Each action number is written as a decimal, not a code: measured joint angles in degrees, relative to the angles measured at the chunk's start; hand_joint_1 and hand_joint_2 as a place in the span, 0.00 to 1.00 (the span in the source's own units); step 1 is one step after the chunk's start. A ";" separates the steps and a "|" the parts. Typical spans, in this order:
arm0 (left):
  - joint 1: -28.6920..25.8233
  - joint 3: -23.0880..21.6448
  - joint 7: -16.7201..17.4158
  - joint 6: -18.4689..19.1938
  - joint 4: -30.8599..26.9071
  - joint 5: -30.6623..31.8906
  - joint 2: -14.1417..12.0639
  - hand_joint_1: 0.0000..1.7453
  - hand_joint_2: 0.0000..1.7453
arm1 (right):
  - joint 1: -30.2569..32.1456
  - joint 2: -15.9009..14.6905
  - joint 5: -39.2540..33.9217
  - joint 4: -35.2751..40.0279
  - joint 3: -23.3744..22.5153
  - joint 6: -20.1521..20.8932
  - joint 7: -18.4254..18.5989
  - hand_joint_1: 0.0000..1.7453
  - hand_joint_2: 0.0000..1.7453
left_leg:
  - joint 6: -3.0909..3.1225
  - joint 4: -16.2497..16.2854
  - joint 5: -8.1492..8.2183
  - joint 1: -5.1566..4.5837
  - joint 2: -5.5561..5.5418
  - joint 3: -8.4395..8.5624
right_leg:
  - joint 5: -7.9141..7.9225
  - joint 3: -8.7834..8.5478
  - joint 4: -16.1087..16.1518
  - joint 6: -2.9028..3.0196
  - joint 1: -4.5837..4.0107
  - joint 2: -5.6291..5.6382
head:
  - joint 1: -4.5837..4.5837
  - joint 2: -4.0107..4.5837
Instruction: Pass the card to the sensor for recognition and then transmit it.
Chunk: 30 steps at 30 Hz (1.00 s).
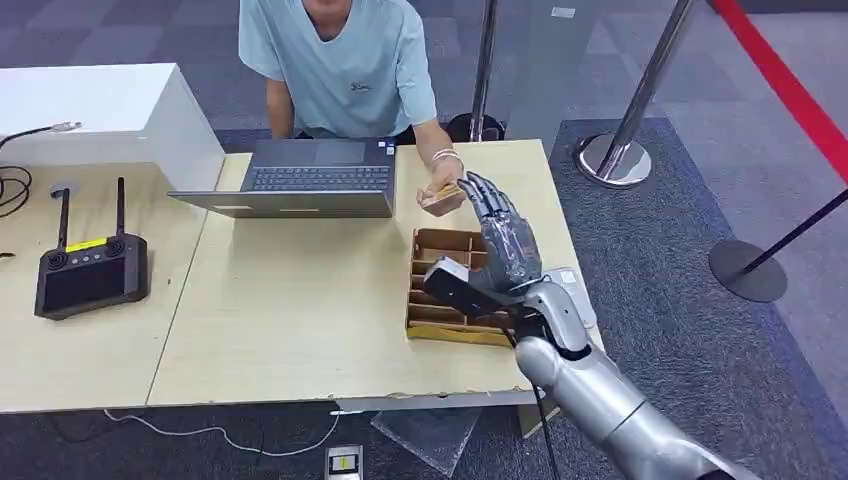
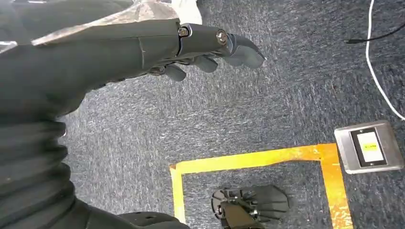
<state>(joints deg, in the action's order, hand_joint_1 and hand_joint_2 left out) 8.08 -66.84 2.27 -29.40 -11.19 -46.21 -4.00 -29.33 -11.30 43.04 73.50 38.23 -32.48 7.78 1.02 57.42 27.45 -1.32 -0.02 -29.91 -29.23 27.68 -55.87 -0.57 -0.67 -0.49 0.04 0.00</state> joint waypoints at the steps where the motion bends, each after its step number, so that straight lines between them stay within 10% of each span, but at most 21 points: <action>1: 0.01 -0.04 0.00 0.00 0.00 0.00 0.00 0.00 1.00 | -0.15 0.41 0.00 -1.40 0.28 -0.13 -0.11 0.00 1.00 | 0.00 0.00 0.00 0.00 -0.01 -0.01 | 0.00 0.02 0.00 0.00 0.00 0.00 | -0.04 0.00; 30: 0.29 -1.07 0.09 0.35 0.00 0.15 -0.02 0.00 1.00 | -2.55 4.70 -2.01 -17.48 2.93 -3.30 -2.40 0.00 1.00 | 0.00 0.01 0.00 0.00 0.02 -0.07 | 0.00 0.10 0.00 0.00 0.00 0.00 | -0.04 0.00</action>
<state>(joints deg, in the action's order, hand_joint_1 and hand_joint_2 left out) 8.37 -67.91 2.36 -29.05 -11.19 -46.05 -4.02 -31.88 -6.60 41.02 56.02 41.16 -35.78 5.38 1.02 57.42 27.45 -1.32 0.00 -29.99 -29.22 27.78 -55.87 -0.57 -0.66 -0.48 0.00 0.00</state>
